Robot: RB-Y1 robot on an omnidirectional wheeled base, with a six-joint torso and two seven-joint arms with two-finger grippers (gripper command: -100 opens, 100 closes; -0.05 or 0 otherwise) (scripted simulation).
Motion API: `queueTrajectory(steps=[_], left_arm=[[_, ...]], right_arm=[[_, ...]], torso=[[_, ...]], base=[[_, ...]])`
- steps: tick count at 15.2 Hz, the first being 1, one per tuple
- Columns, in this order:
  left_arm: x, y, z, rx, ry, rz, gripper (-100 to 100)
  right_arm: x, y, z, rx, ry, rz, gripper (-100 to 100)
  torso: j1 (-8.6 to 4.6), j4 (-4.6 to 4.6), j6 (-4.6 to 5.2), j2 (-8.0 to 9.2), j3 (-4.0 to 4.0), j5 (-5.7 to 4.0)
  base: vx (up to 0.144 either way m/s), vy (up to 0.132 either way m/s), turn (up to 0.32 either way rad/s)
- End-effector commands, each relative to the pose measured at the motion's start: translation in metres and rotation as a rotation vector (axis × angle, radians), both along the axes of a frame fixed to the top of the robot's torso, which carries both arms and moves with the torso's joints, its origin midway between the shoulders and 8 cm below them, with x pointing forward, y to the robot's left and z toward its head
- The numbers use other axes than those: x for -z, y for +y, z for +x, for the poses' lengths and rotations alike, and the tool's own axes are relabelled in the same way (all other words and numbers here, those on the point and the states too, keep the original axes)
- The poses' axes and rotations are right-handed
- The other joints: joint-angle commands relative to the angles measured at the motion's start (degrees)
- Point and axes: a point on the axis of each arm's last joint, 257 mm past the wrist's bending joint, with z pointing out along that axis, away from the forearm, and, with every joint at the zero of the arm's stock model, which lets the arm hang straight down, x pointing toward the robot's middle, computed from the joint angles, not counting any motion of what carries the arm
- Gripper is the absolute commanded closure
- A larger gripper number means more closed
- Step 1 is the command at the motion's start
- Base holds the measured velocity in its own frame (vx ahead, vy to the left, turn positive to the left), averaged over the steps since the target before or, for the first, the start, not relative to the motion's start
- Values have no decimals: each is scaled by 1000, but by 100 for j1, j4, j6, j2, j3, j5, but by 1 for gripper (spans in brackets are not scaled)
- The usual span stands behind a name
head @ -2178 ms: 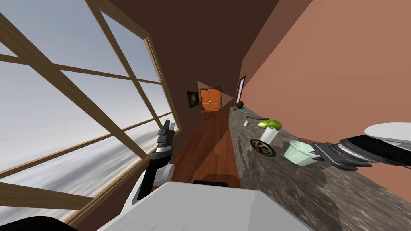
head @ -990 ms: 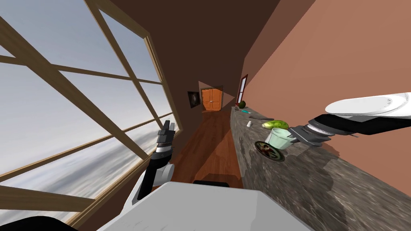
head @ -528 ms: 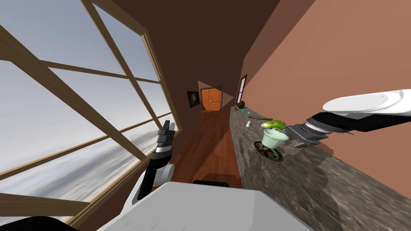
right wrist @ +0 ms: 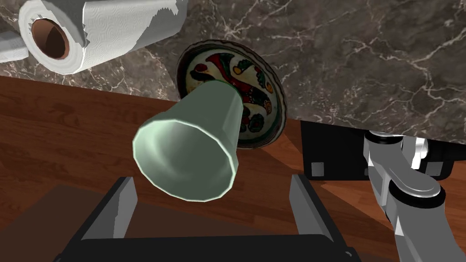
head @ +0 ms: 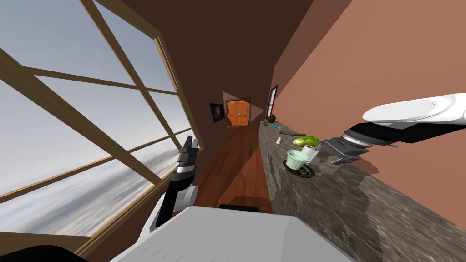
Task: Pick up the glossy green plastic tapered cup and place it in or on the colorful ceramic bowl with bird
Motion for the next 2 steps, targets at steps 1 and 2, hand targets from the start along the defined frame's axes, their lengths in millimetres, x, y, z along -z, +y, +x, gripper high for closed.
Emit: queueTrajectory(steps=[1,2], left_arm=[[0,0,0,0,0,0,0],[0,0,0,0,0,0,0]], right_arm=[[0,0,0,0,0,0,-100],[0,0,0,0,0,0,-100]], torso=[[0,0,0,0,0,0],[3,0,0,1,1,1]], base=[[0,0,0],[0,0,0]])
